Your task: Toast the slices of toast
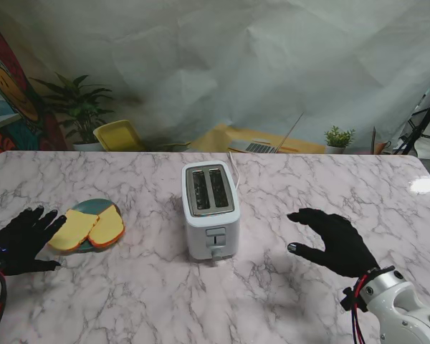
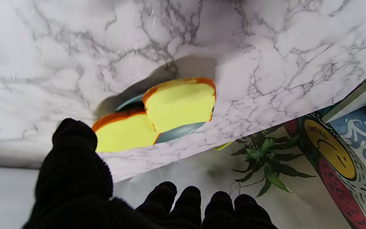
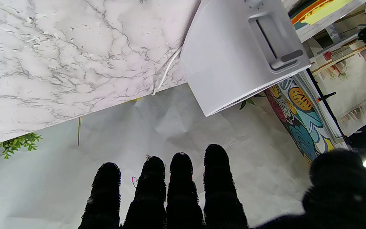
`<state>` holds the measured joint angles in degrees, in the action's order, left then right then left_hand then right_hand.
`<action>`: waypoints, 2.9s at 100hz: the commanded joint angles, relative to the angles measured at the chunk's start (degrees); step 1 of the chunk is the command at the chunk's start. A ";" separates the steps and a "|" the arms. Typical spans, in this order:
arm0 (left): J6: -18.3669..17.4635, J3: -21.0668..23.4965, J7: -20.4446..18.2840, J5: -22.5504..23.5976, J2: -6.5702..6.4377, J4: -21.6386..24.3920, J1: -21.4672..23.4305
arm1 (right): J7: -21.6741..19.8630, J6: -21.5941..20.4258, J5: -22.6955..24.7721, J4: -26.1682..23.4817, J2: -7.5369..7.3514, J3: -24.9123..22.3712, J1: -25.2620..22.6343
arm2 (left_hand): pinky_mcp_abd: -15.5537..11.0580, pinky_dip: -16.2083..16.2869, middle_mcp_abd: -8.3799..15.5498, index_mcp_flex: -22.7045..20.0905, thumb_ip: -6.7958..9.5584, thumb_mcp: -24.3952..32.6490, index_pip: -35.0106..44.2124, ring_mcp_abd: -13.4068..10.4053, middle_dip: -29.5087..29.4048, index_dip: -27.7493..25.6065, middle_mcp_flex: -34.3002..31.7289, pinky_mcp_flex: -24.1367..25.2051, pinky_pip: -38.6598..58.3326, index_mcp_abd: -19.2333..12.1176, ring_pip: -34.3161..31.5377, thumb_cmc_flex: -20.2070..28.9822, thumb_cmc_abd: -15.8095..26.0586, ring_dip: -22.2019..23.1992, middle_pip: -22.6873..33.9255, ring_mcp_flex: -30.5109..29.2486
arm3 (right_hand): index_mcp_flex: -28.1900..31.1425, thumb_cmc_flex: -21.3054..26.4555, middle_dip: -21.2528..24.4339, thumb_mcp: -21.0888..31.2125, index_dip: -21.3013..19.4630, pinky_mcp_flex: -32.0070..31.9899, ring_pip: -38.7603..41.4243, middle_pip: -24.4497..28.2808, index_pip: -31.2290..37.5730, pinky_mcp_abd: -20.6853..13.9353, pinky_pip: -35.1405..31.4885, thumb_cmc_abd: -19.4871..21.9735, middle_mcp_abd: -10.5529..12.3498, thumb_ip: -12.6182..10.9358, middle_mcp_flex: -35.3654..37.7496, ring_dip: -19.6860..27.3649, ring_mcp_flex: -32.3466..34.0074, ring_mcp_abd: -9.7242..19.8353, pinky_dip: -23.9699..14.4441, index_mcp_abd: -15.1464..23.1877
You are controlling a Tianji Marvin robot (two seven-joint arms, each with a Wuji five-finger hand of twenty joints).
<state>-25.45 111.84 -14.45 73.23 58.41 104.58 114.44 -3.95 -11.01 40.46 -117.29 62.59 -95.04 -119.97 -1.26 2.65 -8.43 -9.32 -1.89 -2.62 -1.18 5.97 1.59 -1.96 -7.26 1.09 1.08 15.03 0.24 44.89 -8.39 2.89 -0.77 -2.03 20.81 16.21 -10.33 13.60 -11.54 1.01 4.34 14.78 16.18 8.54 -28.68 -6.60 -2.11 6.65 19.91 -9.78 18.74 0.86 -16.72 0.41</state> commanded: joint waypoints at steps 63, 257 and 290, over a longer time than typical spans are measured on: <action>-0.09 -9.05 -0.21 8.59 -2.67 -12.55 -10.89 | 0.35 0.63 -0.28 -0.50 0.22 -0.22 -0.84 | -2.95 -2.33 -2.66 1.53 2.22 1.57 -1.97 0.32 -0.90 3.04 2.99 -0.17 -2.50 3.69 1.59 10.03 -3.21 -1.88 -1.47 1.53 | 0.40 0.59 0.07 0.12 -0.85 -0.14 -0.41 0.07 -1.38 -0.47 0.77 -1.11 0.07 -1.27 -0.15 0.41 0.28 0.24 -0.88 -0.86; -2.88 -20.56 8.65 12.37 -6.08 -32.60 -24.43 | 0.76 0.88 -1.07 -0.06 0.33 -0.01 -0.79 | -8.04 13.90 6.77 -0.98 -0.35 24.12 21.49 -5.07 13.94 -15.75 -4.26 -1.30 27.65 -6.53 -19.31 29.08 -8.28 17.04 14.30 -4.91 | 0.85 0.65 0.08 -1.48 -0.76 0.04 -0.31 0.02 -1.41 0.22 0.34 1.44 0.31 -1.34 0.76 0.35 0.83 0.46 -1.22 -0.80; -3.24 -21.27 11.23 11.16 -6.24 -34.96 -26.03 | 1.12 0.78 -1.12 0.03 0.40 -0.09 -0.87 | -5.99 13.38 7.94 -6.32 -3.12 35.41 33.49 -3.61 16.04 -17.97 -10.39 -2.64 42.87 -9.34 -23.18 29.08 -8.11 24.06 23.33 -13.87 | 0.99 1.06 0.07 -2.31 -0.72 0.15 -0.24 0.03 -1.34 0.31 0.21 2.04 0.29 -1.42 1.15 0.32 1.12 0.53 -1.26 -0.77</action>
<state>-28.57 90.92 -2.08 84.65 52.19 70.98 88.39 -2.91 -10.34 39.39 -117.42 62.88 -95.15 -120.45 -5.84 18.01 -1.92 -10.06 -3.08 28.52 26.60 0.62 15.62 -17.51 -13.99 -1.51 41.43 10.57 -21.88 69.92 -15.91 23.38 19.34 -11.32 20.82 16.22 -10.33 12.76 -11.55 1.09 4.34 14.78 16.12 8.62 -28.68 -6.46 -2.11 6.65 20.78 -9.78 18.81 0.86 -17.31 0.41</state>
